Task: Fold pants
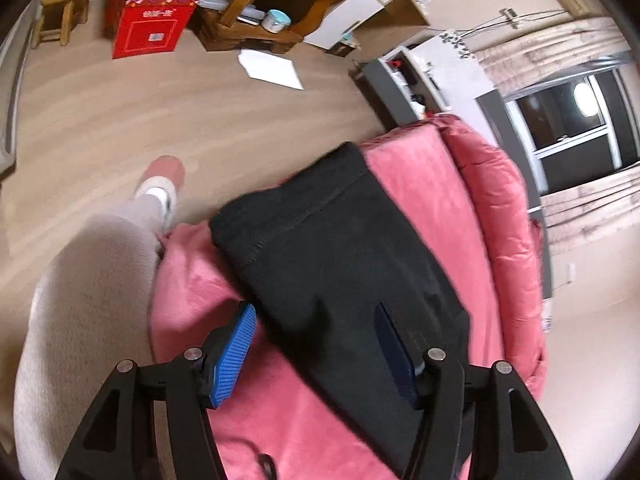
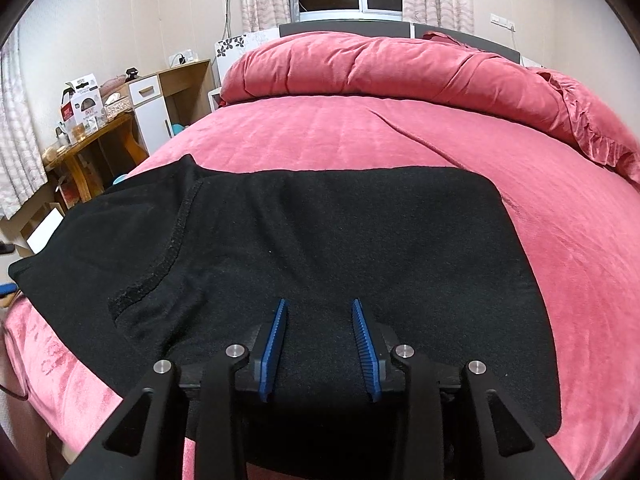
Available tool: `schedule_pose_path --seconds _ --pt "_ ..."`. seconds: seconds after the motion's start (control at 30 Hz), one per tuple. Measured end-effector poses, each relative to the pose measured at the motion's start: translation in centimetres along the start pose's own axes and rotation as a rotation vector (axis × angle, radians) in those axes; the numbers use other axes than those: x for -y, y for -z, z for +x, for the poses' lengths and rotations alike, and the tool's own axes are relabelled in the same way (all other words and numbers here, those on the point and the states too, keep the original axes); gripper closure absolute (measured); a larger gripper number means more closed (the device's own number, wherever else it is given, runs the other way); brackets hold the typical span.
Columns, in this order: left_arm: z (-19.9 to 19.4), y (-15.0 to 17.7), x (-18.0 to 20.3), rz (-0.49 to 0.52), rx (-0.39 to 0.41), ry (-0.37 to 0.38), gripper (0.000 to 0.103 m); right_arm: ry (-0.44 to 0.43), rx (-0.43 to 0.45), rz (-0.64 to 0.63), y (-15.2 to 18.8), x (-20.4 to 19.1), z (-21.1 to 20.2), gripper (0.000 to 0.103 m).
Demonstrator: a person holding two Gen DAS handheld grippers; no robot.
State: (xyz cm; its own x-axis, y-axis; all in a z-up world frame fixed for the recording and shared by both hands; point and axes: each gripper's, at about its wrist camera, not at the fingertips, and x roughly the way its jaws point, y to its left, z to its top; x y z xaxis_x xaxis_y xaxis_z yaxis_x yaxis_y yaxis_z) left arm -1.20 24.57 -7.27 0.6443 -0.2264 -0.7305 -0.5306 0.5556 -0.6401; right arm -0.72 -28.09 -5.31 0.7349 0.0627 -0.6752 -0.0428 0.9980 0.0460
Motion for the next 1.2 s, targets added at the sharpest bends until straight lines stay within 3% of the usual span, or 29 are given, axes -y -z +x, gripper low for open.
schedule_pose_path --seconds 0.07,0.17,0.33,0.4,0.47,0.57,0.7,0.87,1.0,1.07,1.2 --pt "0.6 -0.4 -0.5 0.002 0.019 -0.035 0.041 -0.002 0.0 0.002 0.0 0.0 0.0 0.067" --pt "1.2 -1.1 -0.9 0.001 0.029 -0.022 0.04 -0.005 0.0 0.004 0.0 0.1 0.0 0.067" --pt "2.3 -2.2 -1.7 -0.001 0.031 0.049 0.041 -0.004 0.001 0.002 0.0 0.0 0.0 0.067" --pt "2.8 -2.4 -2.2 -0.034 0.052 0.056 0.047 -0.003 0.0 0.0 0.0 0.0 0.1 0.067" --pt "3.5 -2.6 -2.2 -0.03 0.057 0.014 0.079 -0.001 0.0 -0.002 -0.1 0.0 0.0 0.066" --pt "3.2 -2.4 -1.6 -0.006 0.08 0.009 0.086 -0.005 0.001 0.001 -0.1 0.0 0.0 0.066" --pt "1.4 -2.4 1.0 0.072 0.146 0.043 0.088 -0.005 0.0 0.0 -0.1 0.1 0.0 0.066" --pt "-0.7 -1.4 4.8 0.139 0.19 0.141 0.088 -0.015 0.001 0.008 -0.1 0.3 0.0 0.066" --pt "-2.6 0.6 9.2 0.301 0.248 0.191 0.088 -0.039 -0.001 0.014 -0.2 0.3 0.0 0.057" --pt "-3.6 2.4 12.2 0.451 0.275 0.223 0.088 -0.071 -0.004 0.029 -0.3 0.3 -0.1 0.045" --pt "-5.2 7.1 17.4 0.713 0.309 0.309 0.088 -0.129 0.007 0.088 -0.6 0.8 -0.8 0.043"
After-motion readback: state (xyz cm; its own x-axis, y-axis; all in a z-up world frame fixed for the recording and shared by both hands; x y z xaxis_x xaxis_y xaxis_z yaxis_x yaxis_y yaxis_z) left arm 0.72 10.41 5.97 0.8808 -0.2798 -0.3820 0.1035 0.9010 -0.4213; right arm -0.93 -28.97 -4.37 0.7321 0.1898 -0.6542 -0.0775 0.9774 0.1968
